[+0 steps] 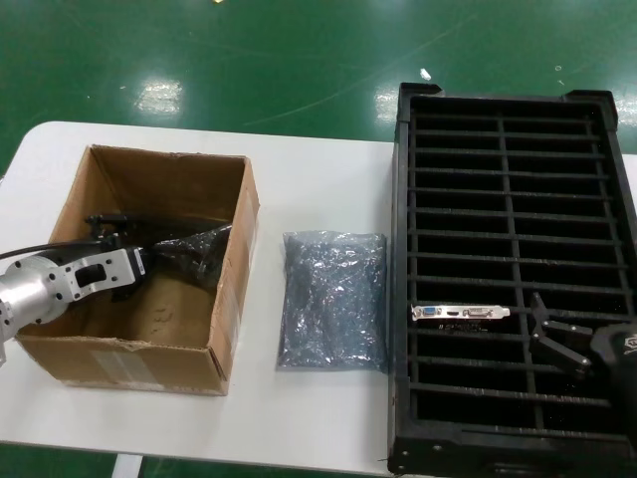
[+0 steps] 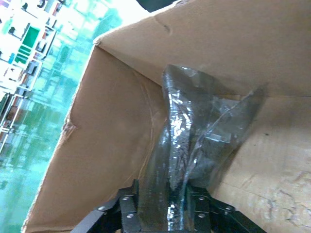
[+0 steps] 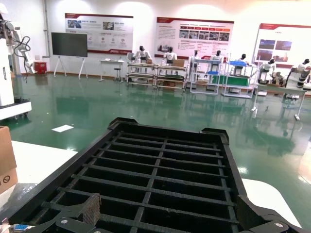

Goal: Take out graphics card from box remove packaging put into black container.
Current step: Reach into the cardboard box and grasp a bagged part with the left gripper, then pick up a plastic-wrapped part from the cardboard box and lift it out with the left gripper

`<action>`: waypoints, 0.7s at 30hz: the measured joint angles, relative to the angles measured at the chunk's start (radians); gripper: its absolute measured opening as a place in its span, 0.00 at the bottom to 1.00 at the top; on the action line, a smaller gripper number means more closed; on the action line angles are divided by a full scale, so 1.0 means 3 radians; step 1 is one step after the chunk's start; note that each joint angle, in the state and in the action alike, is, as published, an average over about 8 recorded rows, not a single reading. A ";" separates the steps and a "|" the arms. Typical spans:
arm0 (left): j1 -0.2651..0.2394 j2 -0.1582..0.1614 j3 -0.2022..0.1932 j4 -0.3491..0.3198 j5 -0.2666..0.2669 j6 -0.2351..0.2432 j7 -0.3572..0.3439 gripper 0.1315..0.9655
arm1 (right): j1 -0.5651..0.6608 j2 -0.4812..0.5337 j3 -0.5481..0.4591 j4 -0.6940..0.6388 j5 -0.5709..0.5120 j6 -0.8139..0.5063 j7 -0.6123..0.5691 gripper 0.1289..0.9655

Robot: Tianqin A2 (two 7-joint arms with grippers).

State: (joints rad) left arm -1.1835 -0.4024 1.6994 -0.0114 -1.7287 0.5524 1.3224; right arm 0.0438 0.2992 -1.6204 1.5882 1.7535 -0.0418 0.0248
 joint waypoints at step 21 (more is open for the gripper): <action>0.0049 -0.0058 -0.0009 -0.0005 -0.0004 0.0150 -0.0057 0.05 | 0.0000 0.0000 0.0000 0.0000 0.0000 0.0000 0.0000 1.00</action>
State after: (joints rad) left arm -1.1688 -0.4197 1.6966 -0.0128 -1.7299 0.5973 1.3054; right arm 0.0438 0.2992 -1.6204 1.5882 1.7535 -0.0418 0.0248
